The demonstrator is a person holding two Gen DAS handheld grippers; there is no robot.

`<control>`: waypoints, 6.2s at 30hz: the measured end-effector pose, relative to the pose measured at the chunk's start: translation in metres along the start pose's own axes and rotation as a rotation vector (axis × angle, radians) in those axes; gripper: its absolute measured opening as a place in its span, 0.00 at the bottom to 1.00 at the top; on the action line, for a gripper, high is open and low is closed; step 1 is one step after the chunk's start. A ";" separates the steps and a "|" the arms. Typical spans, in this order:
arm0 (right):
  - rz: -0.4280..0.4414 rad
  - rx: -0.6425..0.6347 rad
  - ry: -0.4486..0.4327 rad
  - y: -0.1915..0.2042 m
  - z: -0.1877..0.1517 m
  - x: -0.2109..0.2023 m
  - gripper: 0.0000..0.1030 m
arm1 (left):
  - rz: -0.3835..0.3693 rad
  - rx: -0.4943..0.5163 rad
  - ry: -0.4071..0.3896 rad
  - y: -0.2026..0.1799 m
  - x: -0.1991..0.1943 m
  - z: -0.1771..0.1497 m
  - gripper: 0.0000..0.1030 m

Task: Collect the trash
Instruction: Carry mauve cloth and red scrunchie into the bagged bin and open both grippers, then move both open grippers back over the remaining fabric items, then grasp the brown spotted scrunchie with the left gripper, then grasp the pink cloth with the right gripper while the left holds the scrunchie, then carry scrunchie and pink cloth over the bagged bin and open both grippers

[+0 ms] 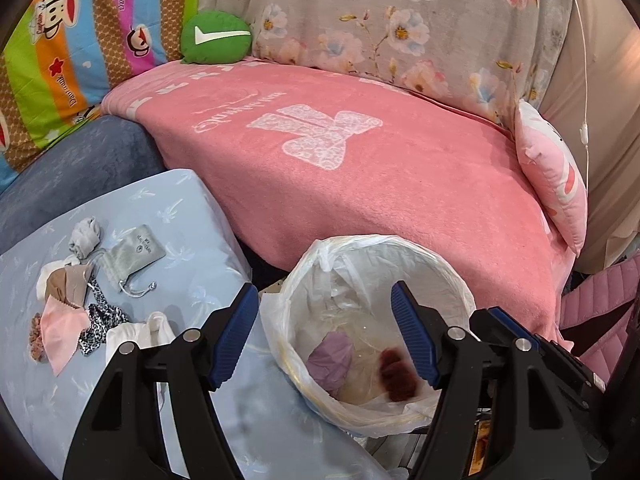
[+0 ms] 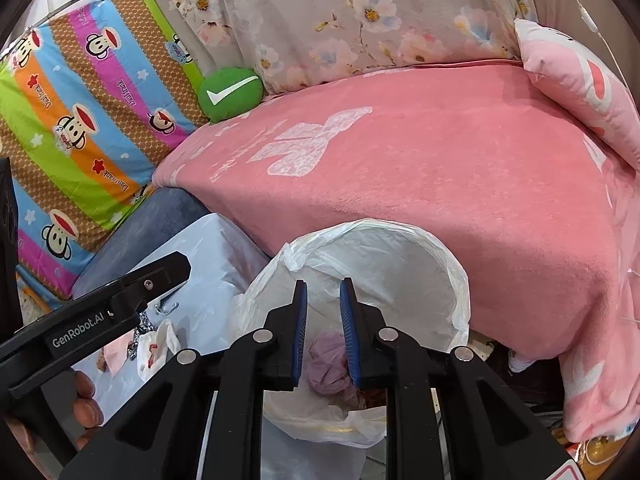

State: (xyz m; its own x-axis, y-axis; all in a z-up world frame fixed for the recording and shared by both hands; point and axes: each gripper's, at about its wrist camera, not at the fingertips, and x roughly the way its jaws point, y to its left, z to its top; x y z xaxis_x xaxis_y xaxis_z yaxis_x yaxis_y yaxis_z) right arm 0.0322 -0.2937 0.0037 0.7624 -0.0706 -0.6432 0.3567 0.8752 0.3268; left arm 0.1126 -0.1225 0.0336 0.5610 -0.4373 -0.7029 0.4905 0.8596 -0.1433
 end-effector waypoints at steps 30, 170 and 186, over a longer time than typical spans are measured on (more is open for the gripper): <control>0.053 -0.117 0.057 0.060 -0.020 0.007 0.34 | 0.065 -0.117 0.007 0.065 -0.014 -0.023 0.65; 0.104 -0.061 0.060 0.085 -0.002 0.033 0.02 | 0.012 -0.088 0.061 0.080 -0.005 -0.019 0.16; 0.028 0.027 0.038 0.013 0.005 0.021 0.08 | -0.051 0.008 0.094 0.006 0.027 -0.015 0.44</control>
State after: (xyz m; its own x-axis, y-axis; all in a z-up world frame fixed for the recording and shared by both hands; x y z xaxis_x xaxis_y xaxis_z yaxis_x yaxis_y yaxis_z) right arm 0.0554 -0.2860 -0.0020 0.7514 -0.0274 -0.6593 0.3503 0.8633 0.3633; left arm 0.1205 -0.1248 0.0031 0.4698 -0.4536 -0.7573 0.5227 0.8343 -0.1754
